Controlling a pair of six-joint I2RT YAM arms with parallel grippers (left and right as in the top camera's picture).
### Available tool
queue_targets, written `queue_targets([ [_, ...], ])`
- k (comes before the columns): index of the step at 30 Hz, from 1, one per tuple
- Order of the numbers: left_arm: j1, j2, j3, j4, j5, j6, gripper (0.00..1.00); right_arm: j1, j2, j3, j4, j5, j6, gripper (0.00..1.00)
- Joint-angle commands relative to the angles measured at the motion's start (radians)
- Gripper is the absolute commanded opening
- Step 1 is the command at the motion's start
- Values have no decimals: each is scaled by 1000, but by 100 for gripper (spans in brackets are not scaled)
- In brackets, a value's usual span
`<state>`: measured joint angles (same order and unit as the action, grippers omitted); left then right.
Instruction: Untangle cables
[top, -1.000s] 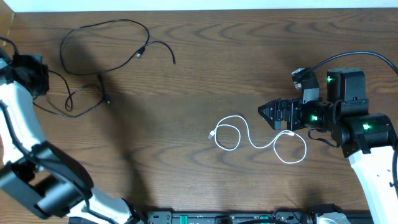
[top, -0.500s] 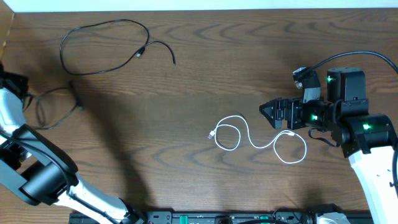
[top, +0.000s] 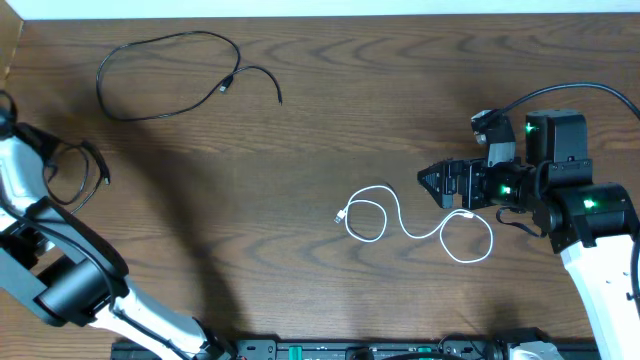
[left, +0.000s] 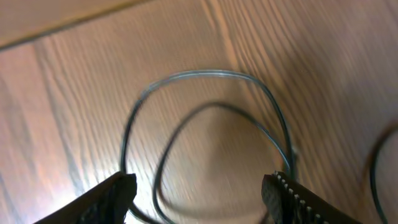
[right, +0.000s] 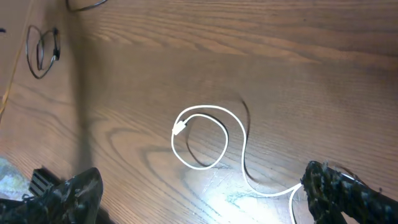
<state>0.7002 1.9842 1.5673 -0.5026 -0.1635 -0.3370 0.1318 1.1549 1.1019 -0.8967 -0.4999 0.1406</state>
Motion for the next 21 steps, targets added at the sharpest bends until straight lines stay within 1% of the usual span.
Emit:
queue_targets([
  [1, -48, -2, -2, -48, 6, 42, 67, -6, -3, -6, -2, 0, 0, 99],
  [2, -60, -2, -3, -76, 6, 42, 65, -6, -2, -6, -2, 1, 0, 99],
  [4, -84, -2, -4, -120, 12, 42, 65, -6, 0, -7, -1, 1, 0, 99],
  [6, -109, -2, -4, -161, 63, 42, 65, -6, 10, -9, -1, 1, 0, 99],
  [8, -145, -2, -4, -220, 171, 40, 65, -6, 35, -17, 0, 1, 0, 99],
  [10, -188, -2, -4, -263, 370, 24, 65, -6, 66, -19, 1, 10, 2, 99],
  [11, -204, -2, -4, -275, 432, 21, 65, -6, 79, -19, 4, 16, 9, 99],
  [12, -240, -2, -4, -303, 559, 22, 65, -6, 102, -19, 10, 32, 40, 99],
  [14, -301, -2, -10, -349, 702, 29, 65, -7, 136, -19, 18, 45, 80, 99],
  [16, -373, -2, -18, -394, 790, 74, 65, -7, 163, -19, 18, 50, 103, 99],
  [17, -435, -2, -23, -431, 819, 116, 65, -7, 182, -19, 15, 50, 111, 99],
  [20, -597, -2, -26, -505, 817, 210, 65, -9, 209, -19, 7, 50, 117, 99],
  [21, -676, -2, -26, -515, 800, 225, 65, -18, 209, -19, -3, 49, 117, 99],
])
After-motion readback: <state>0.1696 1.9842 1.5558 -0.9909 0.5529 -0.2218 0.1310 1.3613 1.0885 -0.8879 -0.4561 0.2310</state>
